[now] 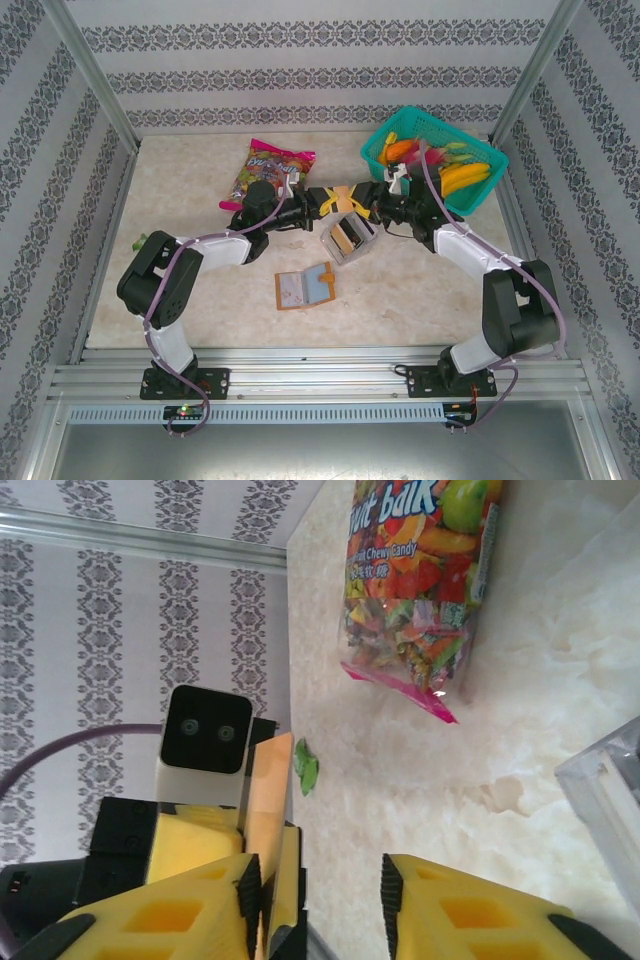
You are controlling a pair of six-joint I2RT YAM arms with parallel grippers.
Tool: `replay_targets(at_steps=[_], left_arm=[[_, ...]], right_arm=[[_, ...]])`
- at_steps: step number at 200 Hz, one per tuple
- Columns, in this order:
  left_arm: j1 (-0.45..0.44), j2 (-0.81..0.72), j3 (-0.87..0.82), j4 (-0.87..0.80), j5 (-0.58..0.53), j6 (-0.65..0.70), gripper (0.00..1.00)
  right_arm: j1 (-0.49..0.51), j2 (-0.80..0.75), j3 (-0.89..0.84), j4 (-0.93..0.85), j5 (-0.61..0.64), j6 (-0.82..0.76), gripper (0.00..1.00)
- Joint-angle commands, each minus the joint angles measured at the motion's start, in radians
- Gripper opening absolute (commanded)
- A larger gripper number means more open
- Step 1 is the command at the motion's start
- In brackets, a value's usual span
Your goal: Put the credit cards into the card holder
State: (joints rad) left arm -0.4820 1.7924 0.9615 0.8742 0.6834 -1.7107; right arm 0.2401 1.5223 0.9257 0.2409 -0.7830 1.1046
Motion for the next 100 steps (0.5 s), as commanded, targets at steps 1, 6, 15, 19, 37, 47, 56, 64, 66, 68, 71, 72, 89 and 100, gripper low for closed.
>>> replay_targets(at_steps=[1, 6, 15, 19, 37, 47, 56, 64, 66, 68, 71, 72, 89, 100], left_arm=[[0.011, -0.013, 0.003, 0.052, -0.005, -0.048, 0.08], [0.011, -0.013, 0.003, 0.053, -0.005, -0.053, 0.10], [0.012, -0.015, 0.001, 0.048, -0.005, -0.069, 0.12], [0.010, -0.017, -0.002, 0.047, -0.007, -0.079, 0.16], [0.011, -0.022, -0.005, 0.032, -0.011, -0.110, 0.38], [0.010, -0.024, -0.006, 0.033, -0.012, -0.118, 0.41], [0.011, -0.024, -0.004, 0.036, -0.008, -0.131, 0.42], [0.011, -0.024, -0.005, 0.044, -0.009, -0.148, 0.44], [0.011, -0.024, -0.006, 0.047, -0.010, -0.152, 0.44], [0.011, -0.024, -0.006, 0.050, -0.011, -0.156, 0.44], [0.011, -0.024, -0.008, 0.057, -0.011, -0.162, 0.44], [0.011, -0.024, -0.009, 0.059, -0.011, -0.164, 0.44], [0.011, -0.024, -0.014, 0.074, -0.014, -0.194, 0.44], [0.011, -0.024, -0.026, 0.101, -0.022, -0.215, 0.44]], right_arm=[[0.016, 0.020, 0.038, 0.075, -0.053, 0.058, 0.21], [0.016, 0.020, 0.037, 0.082, -0.051, 0.063, 0.16], [0.017, 0.020, 0.036, 0.085, -0.049, 0.068, 0.08], [0.017, 0.019, 0.037, 0.085, -0.047, 0.069, 0.06], [0.014, 0.018, 0.041, 0.082, -0.043, 0.069, 0.00], [0.013, 0.016, 0.045, 0.068, -0.040, 0.062, 0.00], [0.014, 0.015, 0.047, 0.051, -0.035, 0.054, 0.00], [0.012, 0.012, 0.047, 0.045, -0.031, 0.050, 0.00], [0.013, 0.012, 0.046, 0.043, -0.030, 0.049, 0.00], [0.013, 0.012, 0.046, 0.042, -0.030, 0.049, 0.00], [0.012, 0.011, 0.045, 0.040, -0.028, 0.049, 0.00], [0.013, 0.011, 0.045, 0.039, -0.027, 0.049, 0.00], [0.008, 0.010, 0.041, 0.033, -0.023, 0.049, 0.00], [0.005, 0.008, 0.040, 0.028, -0.020, 0.049, 0.00]])
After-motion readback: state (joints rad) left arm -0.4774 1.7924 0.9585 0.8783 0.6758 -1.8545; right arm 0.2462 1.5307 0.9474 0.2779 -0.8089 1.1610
